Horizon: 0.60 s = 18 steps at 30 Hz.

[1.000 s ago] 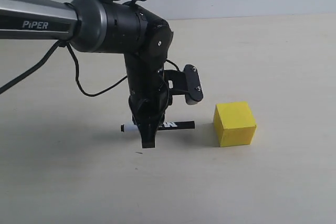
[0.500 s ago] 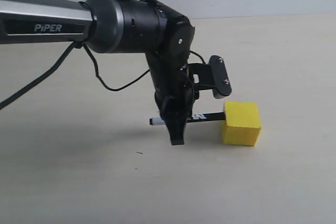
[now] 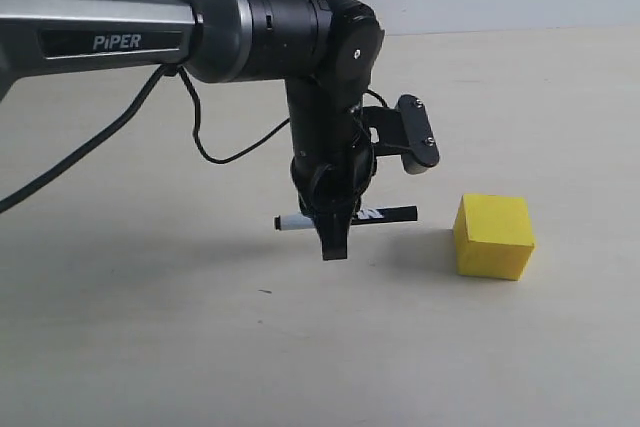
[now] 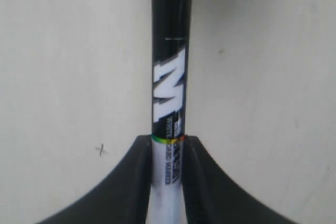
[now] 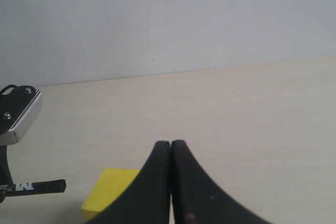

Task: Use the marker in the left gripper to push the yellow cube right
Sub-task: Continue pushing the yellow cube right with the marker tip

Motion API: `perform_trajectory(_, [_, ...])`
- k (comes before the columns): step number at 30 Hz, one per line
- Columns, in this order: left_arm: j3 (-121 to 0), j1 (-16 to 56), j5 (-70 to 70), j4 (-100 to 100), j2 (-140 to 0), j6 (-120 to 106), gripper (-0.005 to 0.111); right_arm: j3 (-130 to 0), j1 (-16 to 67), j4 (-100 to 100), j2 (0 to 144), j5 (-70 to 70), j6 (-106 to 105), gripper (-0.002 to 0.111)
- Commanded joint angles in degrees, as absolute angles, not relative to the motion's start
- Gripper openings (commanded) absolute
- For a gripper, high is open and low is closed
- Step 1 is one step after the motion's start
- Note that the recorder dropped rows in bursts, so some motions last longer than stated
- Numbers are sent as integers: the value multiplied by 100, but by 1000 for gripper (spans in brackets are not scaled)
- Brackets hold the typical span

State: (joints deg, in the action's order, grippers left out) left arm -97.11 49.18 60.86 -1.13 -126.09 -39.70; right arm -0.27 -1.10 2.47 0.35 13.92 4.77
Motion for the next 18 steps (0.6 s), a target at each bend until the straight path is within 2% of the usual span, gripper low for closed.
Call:
perform_trajectory(1, [-9761,4926,6325,-102,-12662,-3938,0,0,-138,215,0,1366,460,0])
perform_trajectory(18, [-9748,5145,5823,-67,-12671,-4125,0,0,-138,215,0,1366,460,0])
